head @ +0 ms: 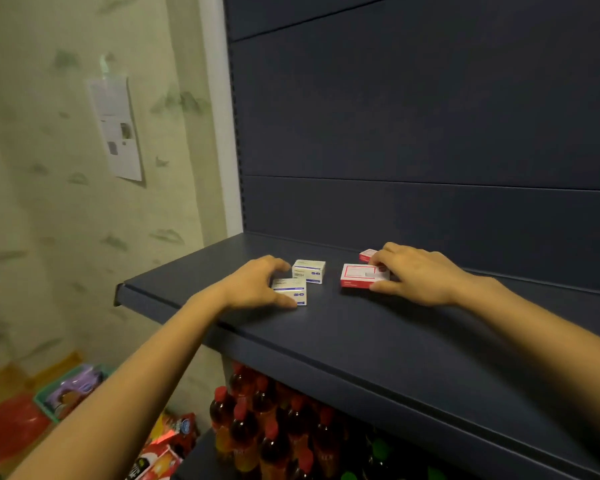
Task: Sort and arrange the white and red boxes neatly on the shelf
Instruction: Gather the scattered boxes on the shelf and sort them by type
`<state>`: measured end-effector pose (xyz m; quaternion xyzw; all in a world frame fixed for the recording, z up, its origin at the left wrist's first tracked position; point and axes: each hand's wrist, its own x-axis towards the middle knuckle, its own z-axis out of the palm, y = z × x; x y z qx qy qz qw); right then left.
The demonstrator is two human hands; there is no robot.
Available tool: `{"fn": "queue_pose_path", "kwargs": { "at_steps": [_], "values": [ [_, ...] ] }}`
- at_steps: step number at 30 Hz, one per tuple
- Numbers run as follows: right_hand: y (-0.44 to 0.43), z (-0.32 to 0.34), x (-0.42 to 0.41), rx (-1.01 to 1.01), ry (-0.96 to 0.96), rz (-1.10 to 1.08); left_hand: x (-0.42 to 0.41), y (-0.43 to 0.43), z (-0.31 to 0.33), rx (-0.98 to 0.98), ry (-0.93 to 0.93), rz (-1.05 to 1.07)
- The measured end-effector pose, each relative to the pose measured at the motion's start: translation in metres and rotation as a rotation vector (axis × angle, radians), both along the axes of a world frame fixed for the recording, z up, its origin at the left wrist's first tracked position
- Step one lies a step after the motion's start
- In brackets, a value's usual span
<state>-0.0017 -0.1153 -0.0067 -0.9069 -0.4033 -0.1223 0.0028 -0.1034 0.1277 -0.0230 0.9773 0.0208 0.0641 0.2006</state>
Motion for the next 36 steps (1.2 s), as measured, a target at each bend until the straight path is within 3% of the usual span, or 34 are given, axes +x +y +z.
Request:
{"fn": "queue_pose_path", "kwargs": {
  "at_steps": [3,15,27,36],
  "values": [
    [-0.018,0.0,-0.006,0.017,-0.019,-0.069,0.016,0.005,-0.003,-0.018,0.059,-0.073],
    [-0.106,-0.001,-0.071,0.198,-0.013,-0.477,0.054,-0.071,0.024,-0.097,-0.171,-0.482],
    [-0.234,-0.023,-0.216,0.244,-0.036,-0.935,0.019,-0.233,0.017,-0.173,-0.192,-0.958],
    [-0.357,-0.018,-0.311,0.18,-0.036,-1.083,-0.038,-0.387,0.014,-0.238,-0.243,-1.091]
  ]
}}
